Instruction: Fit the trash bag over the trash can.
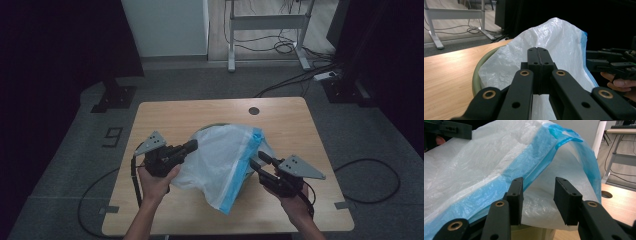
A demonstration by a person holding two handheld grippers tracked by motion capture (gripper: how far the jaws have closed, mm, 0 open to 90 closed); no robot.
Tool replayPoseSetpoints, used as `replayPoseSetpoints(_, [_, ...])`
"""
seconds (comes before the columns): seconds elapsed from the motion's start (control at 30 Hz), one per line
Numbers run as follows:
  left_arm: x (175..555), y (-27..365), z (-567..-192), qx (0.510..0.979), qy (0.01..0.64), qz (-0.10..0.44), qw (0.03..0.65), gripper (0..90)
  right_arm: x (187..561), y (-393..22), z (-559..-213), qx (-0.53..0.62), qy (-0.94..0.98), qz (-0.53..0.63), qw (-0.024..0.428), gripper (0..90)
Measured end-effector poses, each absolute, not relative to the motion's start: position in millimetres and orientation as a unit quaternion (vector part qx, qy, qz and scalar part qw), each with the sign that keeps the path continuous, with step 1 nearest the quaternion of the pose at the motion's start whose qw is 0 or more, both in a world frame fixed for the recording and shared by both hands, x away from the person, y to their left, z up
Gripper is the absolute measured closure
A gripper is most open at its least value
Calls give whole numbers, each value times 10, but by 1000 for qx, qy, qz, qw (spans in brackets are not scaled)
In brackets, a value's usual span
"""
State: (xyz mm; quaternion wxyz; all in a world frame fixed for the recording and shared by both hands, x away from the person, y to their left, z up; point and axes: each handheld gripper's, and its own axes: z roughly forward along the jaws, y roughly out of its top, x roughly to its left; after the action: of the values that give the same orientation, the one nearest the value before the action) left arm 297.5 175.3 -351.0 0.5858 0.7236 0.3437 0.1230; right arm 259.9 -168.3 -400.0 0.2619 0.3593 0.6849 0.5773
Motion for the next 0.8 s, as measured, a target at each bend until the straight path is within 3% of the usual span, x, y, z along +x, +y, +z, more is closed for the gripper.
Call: replayPoseSetpoints(0.8, [2962,1775,-3542,721,340,119,592,900,2728,-1582,-3888,374,687,563,266,549])
